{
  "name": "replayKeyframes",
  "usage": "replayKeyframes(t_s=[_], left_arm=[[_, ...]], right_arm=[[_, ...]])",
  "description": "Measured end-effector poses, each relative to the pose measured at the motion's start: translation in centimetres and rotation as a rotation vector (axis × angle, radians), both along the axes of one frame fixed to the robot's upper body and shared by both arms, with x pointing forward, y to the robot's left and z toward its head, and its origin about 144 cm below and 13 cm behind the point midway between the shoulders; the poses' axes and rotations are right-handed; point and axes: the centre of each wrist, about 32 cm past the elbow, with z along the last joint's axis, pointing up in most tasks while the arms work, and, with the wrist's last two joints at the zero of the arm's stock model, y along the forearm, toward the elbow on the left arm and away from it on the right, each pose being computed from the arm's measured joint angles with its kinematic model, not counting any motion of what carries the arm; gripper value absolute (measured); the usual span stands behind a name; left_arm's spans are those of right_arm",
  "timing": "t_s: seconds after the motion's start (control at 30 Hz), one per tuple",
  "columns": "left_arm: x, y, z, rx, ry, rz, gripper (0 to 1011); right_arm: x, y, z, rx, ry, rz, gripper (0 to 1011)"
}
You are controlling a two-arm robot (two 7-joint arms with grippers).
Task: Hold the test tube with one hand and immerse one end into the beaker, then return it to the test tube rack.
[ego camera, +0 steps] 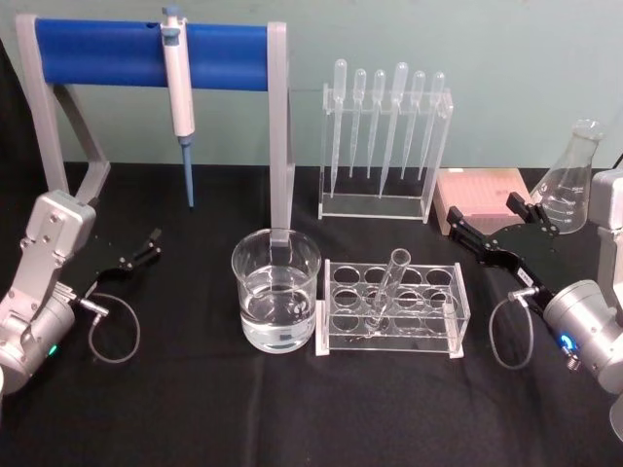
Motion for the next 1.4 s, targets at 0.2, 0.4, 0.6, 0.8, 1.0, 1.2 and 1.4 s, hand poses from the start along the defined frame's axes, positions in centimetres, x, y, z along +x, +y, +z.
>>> replayKeyframes(t_s=[0.2, 0.4, 0.6, 0.8, 1.0, 1.2, 1.4], left_arm=[[0.0, 0.0, 0.0, 0.0, 0.0, 0.0, 1000], [0.0, 0.0, 0.0, 0.0, 0.0, 0.0, 1000], [0.0, 0.0, 0.0, 0.0, 0.0, 0.0, 1000], [0.0, 0.0, 0.0, 0.0, 0.0, 0.0, 1000], [0.0, 0.0, 0.0, 0.0, 0.0, 0.0, 1000], [0.0, 0.0, 0.0, 0.0, 0.0, 0.0, 1000], [0.0, 0.0, 0.0, 0.0, 0.0, 0.0, 1000]], right_arm=[[-0.02, 0.03, 0.03, 0.0, 0.001, 0.001, 1003], [-0.03, 0.06, 0.05, 0.0, 0.001, 0.001, 1003], [-0.03, 0.06, 0.06, 0.0, 0.001, 0.0, 1003], [-0.03, 0.06, 0.09, 0.0, 0.001, 0.0, 1003], [-0.03, 0.06, 0.09, 0.0, 0.001, -0.001, 1003], [-0.03, 0.06, 0.09, 0.0, 0.001, -0.001, 1002], [-0.03, 0.06, 0.09, 0.0, 0.001, -0.001, 1002]])
